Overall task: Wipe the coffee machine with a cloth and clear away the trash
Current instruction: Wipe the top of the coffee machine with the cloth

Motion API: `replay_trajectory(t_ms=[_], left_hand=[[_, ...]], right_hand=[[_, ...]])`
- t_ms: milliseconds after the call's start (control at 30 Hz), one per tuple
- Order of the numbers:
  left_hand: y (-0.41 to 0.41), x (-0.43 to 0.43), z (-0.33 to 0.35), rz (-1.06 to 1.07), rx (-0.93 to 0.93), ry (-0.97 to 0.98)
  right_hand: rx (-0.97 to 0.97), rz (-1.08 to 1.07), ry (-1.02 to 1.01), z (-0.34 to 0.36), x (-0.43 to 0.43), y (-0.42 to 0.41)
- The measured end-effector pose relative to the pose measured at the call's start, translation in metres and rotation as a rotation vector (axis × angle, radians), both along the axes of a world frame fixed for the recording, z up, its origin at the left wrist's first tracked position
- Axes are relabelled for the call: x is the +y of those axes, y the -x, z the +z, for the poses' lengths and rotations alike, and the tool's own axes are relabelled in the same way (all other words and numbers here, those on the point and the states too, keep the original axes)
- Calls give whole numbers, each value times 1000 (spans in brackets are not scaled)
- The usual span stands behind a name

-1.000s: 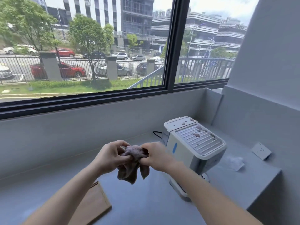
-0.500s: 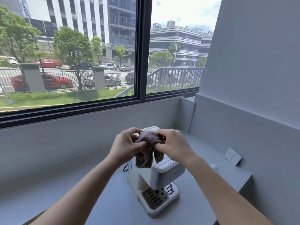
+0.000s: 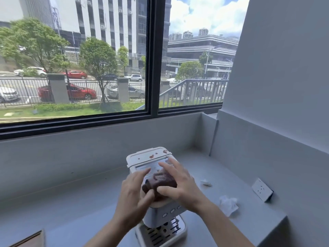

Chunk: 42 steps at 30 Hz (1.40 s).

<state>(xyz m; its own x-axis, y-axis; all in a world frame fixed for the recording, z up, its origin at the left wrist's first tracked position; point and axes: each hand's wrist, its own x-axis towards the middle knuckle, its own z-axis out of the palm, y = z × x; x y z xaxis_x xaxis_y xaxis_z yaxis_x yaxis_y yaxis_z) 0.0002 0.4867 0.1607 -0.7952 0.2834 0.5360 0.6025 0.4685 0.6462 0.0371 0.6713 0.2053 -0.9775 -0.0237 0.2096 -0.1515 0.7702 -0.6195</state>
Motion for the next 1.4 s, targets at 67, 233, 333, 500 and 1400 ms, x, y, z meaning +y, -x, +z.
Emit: replay_trajectory(t_ms=[67, 233, 333, 500, 1400], left_hand=[[2, -8, -7, 50, 22, 5], [2, -1, -23, 89, -13, 113], [-2, 8, -31, 73, 44, 146], [-3, 25, -36, 105, 181, 186], [11, 28, -63, 1, 539, 103]], right_hand=[[214, -70, -173, -8, -10, 3], [327, -71, -194, -27, -15, 8], [381, -165, -168, -35, 4, 1], [395, -420, -101, -40, 42, -2], [435, -181, -214, -58, 45, 16]])
